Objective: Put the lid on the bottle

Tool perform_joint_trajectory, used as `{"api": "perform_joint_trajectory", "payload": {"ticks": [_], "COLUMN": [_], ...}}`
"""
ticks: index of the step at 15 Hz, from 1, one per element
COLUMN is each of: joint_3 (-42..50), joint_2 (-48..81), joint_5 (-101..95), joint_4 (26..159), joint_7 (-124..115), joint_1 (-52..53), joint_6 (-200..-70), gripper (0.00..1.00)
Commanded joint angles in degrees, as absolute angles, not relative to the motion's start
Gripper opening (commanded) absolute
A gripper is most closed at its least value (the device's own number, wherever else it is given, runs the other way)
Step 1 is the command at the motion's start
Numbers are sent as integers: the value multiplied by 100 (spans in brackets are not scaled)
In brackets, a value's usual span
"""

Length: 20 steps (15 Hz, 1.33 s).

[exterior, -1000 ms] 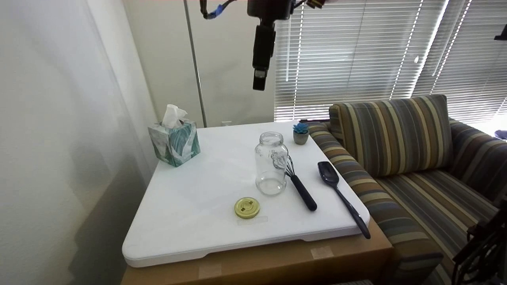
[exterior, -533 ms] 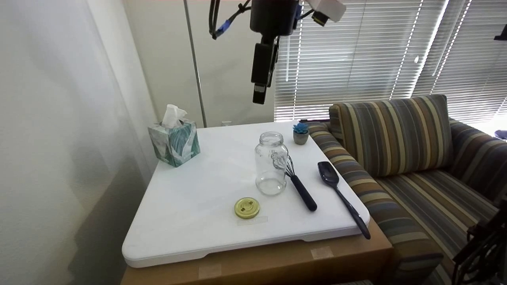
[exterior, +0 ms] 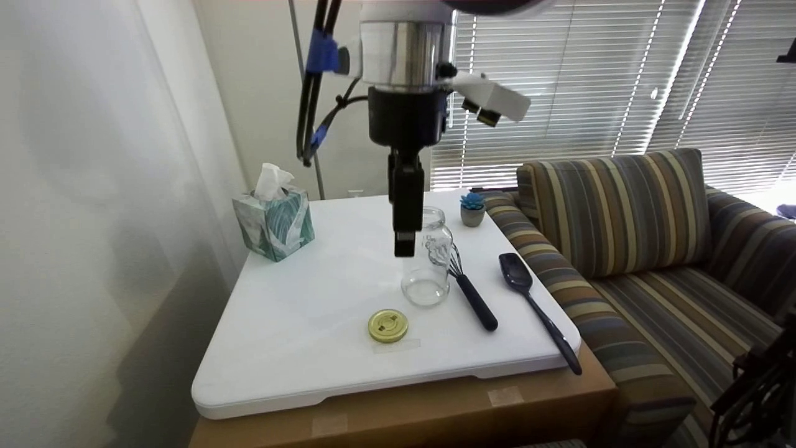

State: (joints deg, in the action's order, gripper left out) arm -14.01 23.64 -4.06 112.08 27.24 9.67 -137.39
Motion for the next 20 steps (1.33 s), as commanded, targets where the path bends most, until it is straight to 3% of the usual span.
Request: {"api": "perform_joint_trajectory", "payload": {"ticks": [1,5,6,7,8,20], "joint_3": [-1491,-1375,-1239,-1231,-1393,-1254], "joint_2": [2721,3093,3672,3691,3282,4682], "joint_5": [-573,-881,-943,-955,-889,-833], "joint_4": [11395,11682,10390,10324,11135,9013], "joint_7": [2783,2196,2518,2465,2309,3084], "joint_1": [1073,1412,1221,1209,1285,741], "joint_6": [-13975,-14521,-13728,-13615,-14062,-13797], "gripper": [100,100,100,100,100,100]}}
